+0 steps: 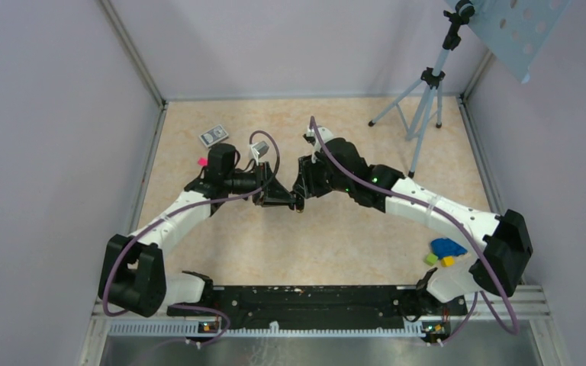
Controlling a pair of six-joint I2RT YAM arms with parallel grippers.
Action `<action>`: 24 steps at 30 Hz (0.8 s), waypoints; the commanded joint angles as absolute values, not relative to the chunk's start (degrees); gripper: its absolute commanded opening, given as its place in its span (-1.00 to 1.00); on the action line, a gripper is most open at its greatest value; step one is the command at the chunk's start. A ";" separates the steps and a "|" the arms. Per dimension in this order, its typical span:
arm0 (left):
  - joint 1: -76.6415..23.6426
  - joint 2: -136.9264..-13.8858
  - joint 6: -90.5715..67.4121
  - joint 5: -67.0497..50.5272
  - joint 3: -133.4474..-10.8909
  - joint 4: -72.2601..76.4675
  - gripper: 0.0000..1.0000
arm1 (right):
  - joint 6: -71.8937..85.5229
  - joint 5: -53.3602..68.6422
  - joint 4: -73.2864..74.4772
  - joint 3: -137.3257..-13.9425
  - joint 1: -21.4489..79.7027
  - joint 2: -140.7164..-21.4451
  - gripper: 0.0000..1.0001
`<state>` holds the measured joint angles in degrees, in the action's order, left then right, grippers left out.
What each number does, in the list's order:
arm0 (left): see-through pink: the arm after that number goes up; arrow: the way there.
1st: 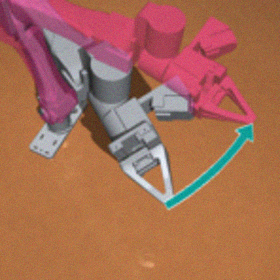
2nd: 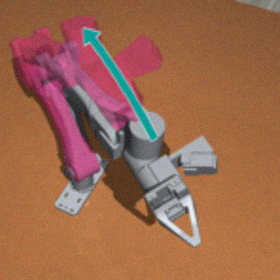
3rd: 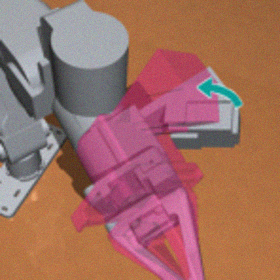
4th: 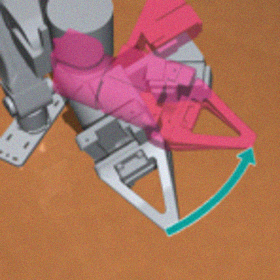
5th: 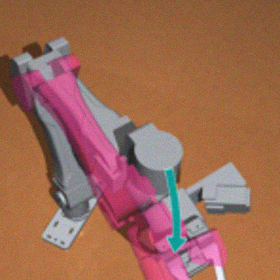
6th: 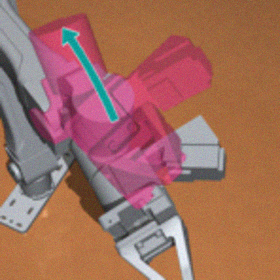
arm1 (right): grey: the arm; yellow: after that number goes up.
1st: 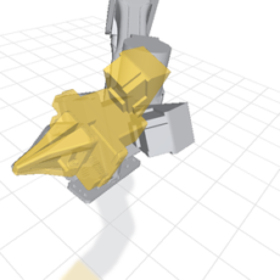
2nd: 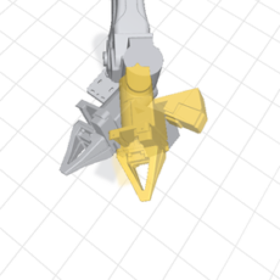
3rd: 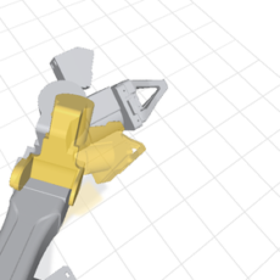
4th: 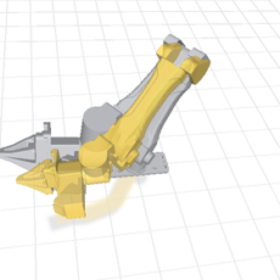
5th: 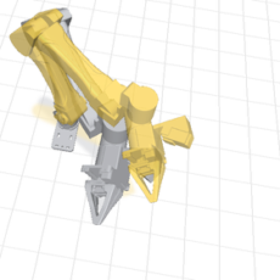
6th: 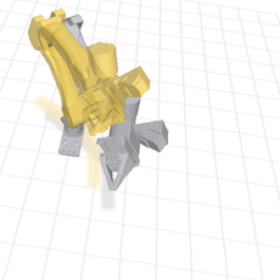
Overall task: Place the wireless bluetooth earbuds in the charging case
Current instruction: Insert the right earbud into the right side groove of the charging case.
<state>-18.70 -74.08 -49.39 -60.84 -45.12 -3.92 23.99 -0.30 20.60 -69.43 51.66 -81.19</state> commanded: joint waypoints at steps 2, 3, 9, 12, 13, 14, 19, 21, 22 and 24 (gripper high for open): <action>-18.89 -71.90 -49.04 -61.83 -46.19 -1.51 -1.00 | 23.51 -2.65 21.18 -71.36 52.47 -80.81 -0.21; -18.82 -71.97 -49.13 -61.83 -46.13 -1.45 -1.00 | 23.48 -2.78 21.18 -71.06 52.47 -80.56 -0.21; -18.87 -71.96 -49.18 -61.74 -46.15 -1.27 -1.00 | 23.74 -3.59 21.61 -69.75 52.47 -79.31 -0.22; -18.90 -72.09 -49.14 -61.77 -46.21 -1.19 -1.00 | 23.79 -3.77 22.10 -69.19 52.50 -78.81 -0.22; -18.90 -72.11 -49.15 -61.85 -46.18 -1.16 -1.00 | 23.80 -3.90 22.19 -69.10 52.52 -78.65 -0.22; -18.90 -72.15 -49.11 -61.86 -46.19 -1.14 -1.00 | 23.85 -4.08 22.25 -68.90 52.51 -78.50 -0.22; -18.90 -72.06 -49.05 -61.77 -46.04 -1.06 -1.00 | 23.76 -4.53 22.64 -68.44 52.53 -78.22 -0.22; -18.84 -72.09 -49.05 -61.86 -45.95 -1.07 -1.00 | 23.78 -4.57 22.52 -68.31 52.48 -78.07 -0.22; -18.89 -72.23 -49.04 -61.83 -45.97 -1.06 -1.00 | 23.74 -4.57 22.36 -68.21 52.48 -78.04 -0.22; -18.85 -72.25 -49.04 -61.86 -46.06 -1.06 -1.00 | 23.78 -4.48 22.35 -68.26 52.46 -78.13 -0.22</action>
